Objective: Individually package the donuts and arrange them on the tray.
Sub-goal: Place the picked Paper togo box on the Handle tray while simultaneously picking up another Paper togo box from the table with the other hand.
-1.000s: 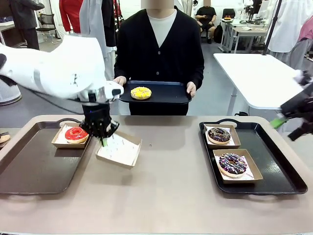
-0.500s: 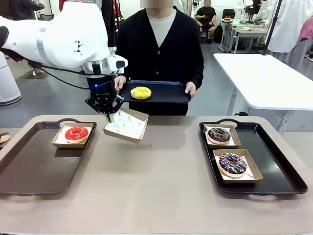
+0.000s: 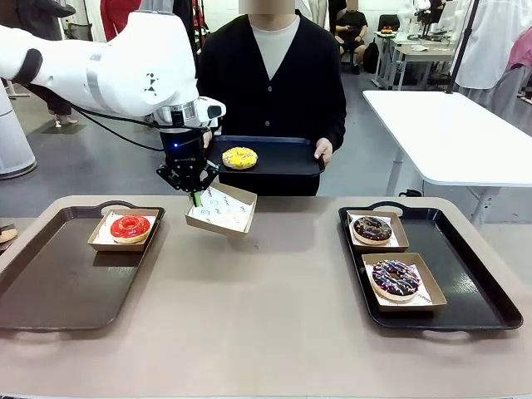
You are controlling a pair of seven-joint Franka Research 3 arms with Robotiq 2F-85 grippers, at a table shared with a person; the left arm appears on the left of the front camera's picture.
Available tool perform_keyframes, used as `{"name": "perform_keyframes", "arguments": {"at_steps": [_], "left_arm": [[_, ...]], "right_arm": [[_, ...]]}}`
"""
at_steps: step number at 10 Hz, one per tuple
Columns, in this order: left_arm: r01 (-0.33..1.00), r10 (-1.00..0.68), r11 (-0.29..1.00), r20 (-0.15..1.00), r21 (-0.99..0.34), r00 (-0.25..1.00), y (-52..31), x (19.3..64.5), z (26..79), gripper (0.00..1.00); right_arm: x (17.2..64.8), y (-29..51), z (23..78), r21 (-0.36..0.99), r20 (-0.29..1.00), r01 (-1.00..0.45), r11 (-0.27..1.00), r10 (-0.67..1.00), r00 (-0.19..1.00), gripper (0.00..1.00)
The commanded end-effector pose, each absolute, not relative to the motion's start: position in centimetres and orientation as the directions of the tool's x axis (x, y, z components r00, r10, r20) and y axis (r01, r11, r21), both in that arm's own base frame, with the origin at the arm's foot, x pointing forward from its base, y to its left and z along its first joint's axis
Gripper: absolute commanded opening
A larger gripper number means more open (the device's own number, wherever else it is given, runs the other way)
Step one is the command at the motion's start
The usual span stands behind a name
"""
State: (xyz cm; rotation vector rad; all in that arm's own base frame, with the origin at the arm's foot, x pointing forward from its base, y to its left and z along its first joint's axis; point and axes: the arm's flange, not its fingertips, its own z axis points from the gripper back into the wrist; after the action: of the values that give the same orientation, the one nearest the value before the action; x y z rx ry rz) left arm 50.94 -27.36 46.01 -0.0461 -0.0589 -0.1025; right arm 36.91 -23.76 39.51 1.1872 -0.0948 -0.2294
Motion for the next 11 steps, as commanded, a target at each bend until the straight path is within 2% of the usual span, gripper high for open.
{"name": "perform_keyframes", "arguments": {"at_steps": [1,3,5,6,11], "left_arm": [[0.063,-0.061,0.998,0.045,-0.024,0.997,-27.78,52.26,46.19,0.00],[0.048,-0.047,0.999,0.046,-0.014,0.998,-27.68,52.85,46.10,0.00],[0.048,-0.048,0.999,0.043,0.009,0.998,-27.95,52.99,45.79,0.00],[0.062,-0.060,0.997,0.047,-0.039,0.997,-27.21,52.53,45.62,0.00],[0.062,-0.060,0.997,0.047,-0.039,0.997,-27.21,52.53,45.62,0.00]], "right_arm": [[37.87,-24.70,38.47,0.934,-0.058,0.124,0.334,-0.203,0.978,1.00],[38.31,-24.69,37.66,0.936,-0.045,0.107,0.335,-0.187,0.981,1.00],[37.44,-24.34,37.76,0.928,-0.079,0.149,0.342,-0.210,0.975,1.00],[37.44,-24.34,37.76,0.928,-0.079,0.149,0.342,-0.210,0.975,1.00],[37.44,-24.34,37.76,0.928,-0.079,0.149,0.342,-0.210,0.975,1.00]]}}
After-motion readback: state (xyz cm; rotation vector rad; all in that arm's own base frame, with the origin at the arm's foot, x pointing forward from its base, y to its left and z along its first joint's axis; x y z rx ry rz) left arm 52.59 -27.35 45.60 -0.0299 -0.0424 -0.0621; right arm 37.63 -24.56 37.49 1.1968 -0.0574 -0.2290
